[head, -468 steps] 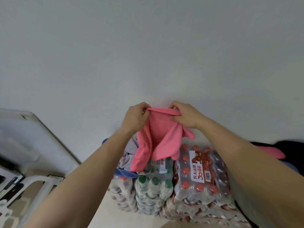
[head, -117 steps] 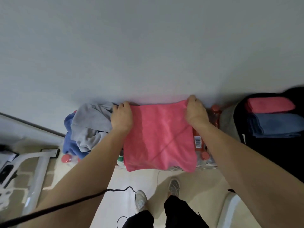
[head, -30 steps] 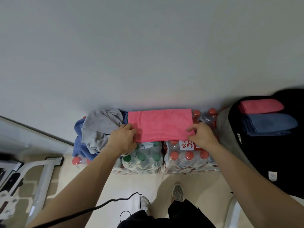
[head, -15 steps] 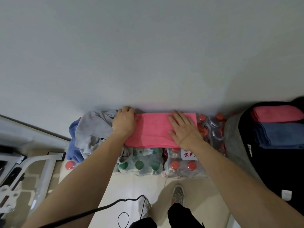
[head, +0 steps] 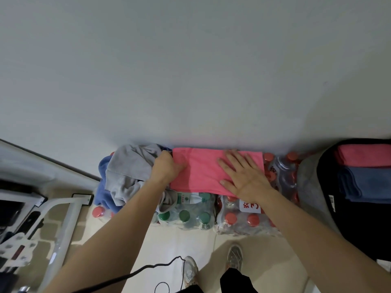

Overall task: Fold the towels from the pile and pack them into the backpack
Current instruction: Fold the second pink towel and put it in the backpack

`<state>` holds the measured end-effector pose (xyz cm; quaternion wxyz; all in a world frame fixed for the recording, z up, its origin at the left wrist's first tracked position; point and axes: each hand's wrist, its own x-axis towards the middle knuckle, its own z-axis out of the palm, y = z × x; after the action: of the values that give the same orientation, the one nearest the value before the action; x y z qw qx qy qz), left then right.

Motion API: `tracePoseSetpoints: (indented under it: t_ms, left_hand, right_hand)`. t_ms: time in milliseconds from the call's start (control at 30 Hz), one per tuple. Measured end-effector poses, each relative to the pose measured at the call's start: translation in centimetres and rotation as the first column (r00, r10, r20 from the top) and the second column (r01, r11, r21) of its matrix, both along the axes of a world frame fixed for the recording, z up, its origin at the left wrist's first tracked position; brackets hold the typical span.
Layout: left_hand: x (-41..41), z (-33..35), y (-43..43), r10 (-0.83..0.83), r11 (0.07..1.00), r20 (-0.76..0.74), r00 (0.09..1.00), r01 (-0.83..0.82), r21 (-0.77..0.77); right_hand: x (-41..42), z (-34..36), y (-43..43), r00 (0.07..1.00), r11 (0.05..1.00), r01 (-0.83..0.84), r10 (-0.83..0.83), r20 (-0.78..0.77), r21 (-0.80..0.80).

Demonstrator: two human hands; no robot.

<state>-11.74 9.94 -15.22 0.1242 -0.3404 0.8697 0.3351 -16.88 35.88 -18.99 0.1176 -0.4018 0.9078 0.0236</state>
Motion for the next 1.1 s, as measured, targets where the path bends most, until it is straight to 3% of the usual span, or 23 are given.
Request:
tracePoseSetpoints:
  t_ms: [200,433,633,700,800,900,1100]
  left_hand:
    - [0.6,1.5,0.6,0.064,0.995,-0.109,0.992,-0.056,0.080]
    - [1.7,3.9,0.7,0.084,0.994,-0.277,0.957,-0.100,-0.044]
    - [0.3,7.0,4.2,-0.028,1.000,-0.402,0.915,0.021,-0.021]
    - [-0.3,7.3,5.7,-0.049,0.999,-0.434,0.899,0.050,-0.009]
    - [-1.1,6.8,8.4,-0.089,0.995,-0.453,0.887,0.099,-0.002]
    - [-1.7,5.4,11.6,-0.195,0.977,-0.426,0.884,0.211,-0.010]
    - [-1.9,1.8,16.9,-0.411,0.909,-0.291,0.864,0.414,-0.053]
  right_hand:
    - [0.2,-0.7,-0.6,0.999,0.999,0.043,-0.043,0.031,-0.012]
    - [1.5,-0.8,-1.7,0.989,0.989,0.146,-0.144,0.040,-0.036]
    - [2.2,-0.3,-2.7,0.973,0.974,0.222,-0.218,0.083,-0.046]
    - [2.4,0.5,-2.0,0.969,0.962,0.244,-0.239,0.057,-0.120]
    - [3.4,1.5,0.8,0.930,0.906,0.359,-0.366,0.009,-0.224]
    - [5.2,1.2,4.2,0.846,0.807,0.526,-0.527,0.073,-0.270]
    - [6.5,0.0,6.3,0.798,0.683,0.600,-0.543,0.261,-0.416]
